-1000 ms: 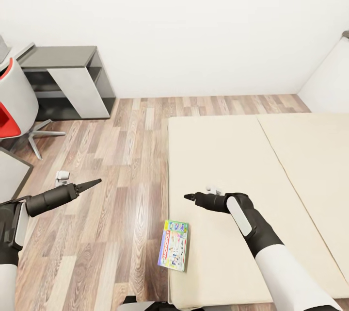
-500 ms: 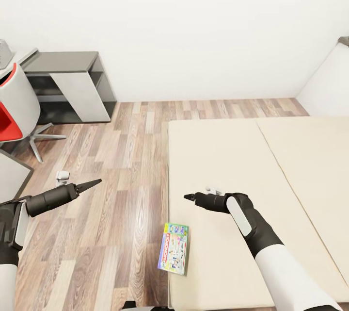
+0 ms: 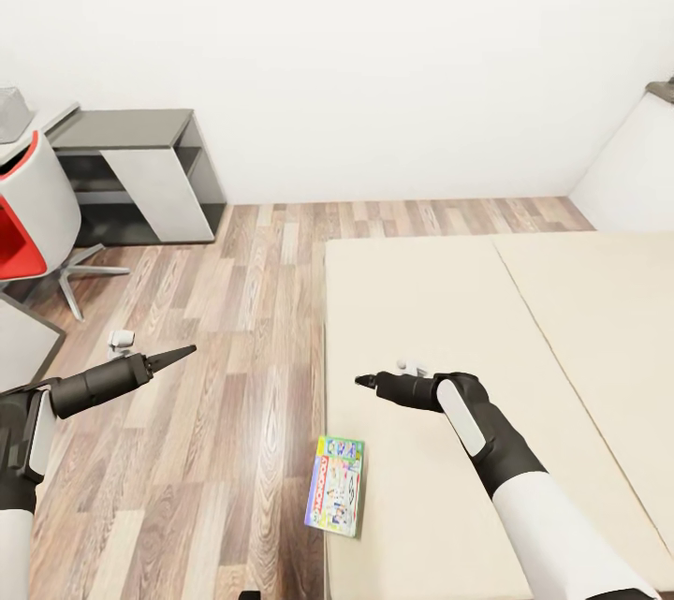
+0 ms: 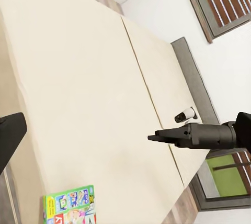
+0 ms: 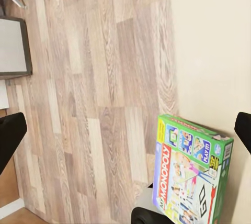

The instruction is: Put all the toys in the child's room - the three board games (two on the bed and one on the table), the two jigsaw puzzles on the table, and the tennis ball on the table - inside the toy box on the table in the child's room.

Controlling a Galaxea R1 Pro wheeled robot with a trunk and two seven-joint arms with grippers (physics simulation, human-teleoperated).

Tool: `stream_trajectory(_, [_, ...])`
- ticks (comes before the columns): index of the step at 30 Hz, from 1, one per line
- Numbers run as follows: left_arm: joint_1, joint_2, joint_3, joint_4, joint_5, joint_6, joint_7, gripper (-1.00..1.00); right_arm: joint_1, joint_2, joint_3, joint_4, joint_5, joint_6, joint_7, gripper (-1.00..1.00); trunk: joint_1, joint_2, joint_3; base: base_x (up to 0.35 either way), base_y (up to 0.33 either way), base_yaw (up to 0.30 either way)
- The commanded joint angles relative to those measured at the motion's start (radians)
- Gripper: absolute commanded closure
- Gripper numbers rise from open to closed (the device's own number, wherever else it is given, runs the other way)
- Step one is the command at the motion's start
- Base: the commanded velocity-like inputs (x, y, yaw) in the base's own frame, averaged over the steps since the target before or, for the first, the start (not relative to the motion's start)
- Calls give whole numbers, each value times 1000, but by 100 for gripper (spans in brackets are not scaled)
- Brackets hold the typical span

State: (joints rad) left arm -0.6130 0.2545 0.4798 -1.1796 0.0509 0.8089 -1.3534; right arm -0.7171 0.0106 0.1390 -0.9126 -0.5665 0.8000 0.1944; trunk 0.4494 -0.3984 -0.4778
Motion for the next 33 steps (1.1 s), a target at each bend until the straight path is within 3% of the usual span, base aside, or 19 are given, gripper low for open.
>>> stream_trajectory(1, [-1,0,0,0,1,10,-3,-100,-1,0,-1,0,6,4,5,-100,1,-2,0,0,0,0])
stream_trajectory(29, [-1,0,0,0,1,10,-2,-100,-1,3,1,1,14,2,5,-100,1,-2,46,0,0,0])
stream_trajectory(33, [-1,0,0,0,1,10,-2,-100,0,12,0,2,15,2,5,-100,1,-2,53,0,0,0])
